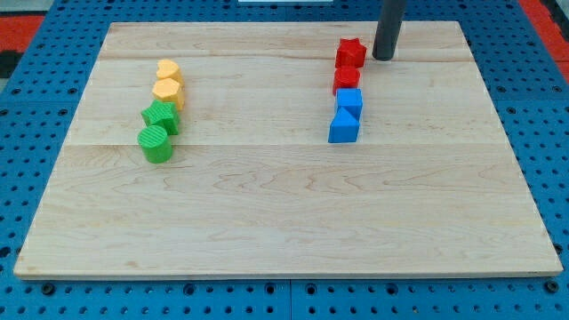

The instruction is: Slide the blue cube and blue triangle towards down

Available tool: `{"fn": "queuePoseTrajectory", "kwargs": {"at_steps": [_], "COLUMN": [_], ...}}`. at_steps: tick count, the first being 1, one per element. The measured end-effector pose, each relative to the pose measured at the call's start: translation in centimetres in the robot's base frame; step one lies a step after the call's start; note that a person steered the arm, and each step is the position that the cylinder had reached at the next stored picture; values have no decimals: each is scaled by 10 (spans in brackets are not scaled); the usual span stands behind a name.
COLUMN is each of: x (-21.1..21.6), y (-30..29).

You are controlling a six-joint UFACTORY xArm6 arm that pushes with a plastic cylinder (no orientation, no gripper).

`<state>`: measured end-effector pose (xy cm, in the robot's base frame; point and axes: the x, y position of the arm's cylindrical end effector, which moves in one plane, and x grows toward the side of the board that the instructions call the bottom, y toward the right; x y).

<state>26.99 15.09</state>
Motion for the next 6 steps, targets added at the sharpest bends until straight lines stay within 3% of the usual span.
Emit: {"fn": "queuePoseTrajectory", "kwargs": {"at_steps": [3,6], "x": [66,73], "y": [10,-65]}}
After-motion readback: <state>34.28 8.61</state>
